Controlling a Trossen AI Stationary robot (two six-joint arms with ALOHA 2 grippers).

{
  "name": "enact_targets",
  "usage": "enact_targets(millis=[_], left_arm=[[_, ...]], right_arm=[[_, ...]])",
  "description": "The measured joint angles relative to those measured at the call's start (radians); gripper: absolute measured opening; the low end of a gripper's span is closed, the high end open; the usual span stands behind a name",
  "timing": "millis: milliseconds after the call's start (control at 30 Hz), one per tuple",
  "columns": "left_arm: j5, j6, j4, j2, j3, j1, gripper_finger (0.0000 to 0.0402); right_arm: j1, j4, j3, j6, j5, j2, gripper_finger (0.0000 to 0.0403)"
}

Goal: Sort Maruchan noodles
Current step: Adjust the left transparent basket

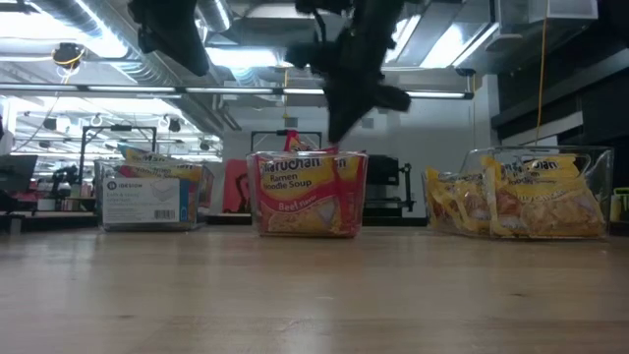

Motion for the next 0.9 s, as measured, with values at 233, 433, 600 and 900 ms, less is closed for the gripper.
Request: enact_targets(millis=[233, 433, 600, 900], left_arm=[[-0.148, -0.065, -0.289, -0.021, 0.000, 0.044, 0.0061], [-0.025, -0.022, -0.369, -0.024, 0.000, 0.232, 0.0061], [0.098, -0.002, -0.372, -0.024, 0.000, 0.392, 0.0061], [0.171, 0.055, -0.332, -0.007, -0.058, 0.520, 0.0061]], right_arm=[[0.018, -0.090, 0.219, -0.134, 0.031, 0.000, 0.0000], [0.032, -0.285, 0.506, -0.248, 0.114, -0.001, 0.0000], [0.069, -0.520, 0.723, -0.259, 0.202, -0.007, 0.0000], [0.243, -0.670, 0.595, -0.069, 0.356, -0.170, 0.0000]])
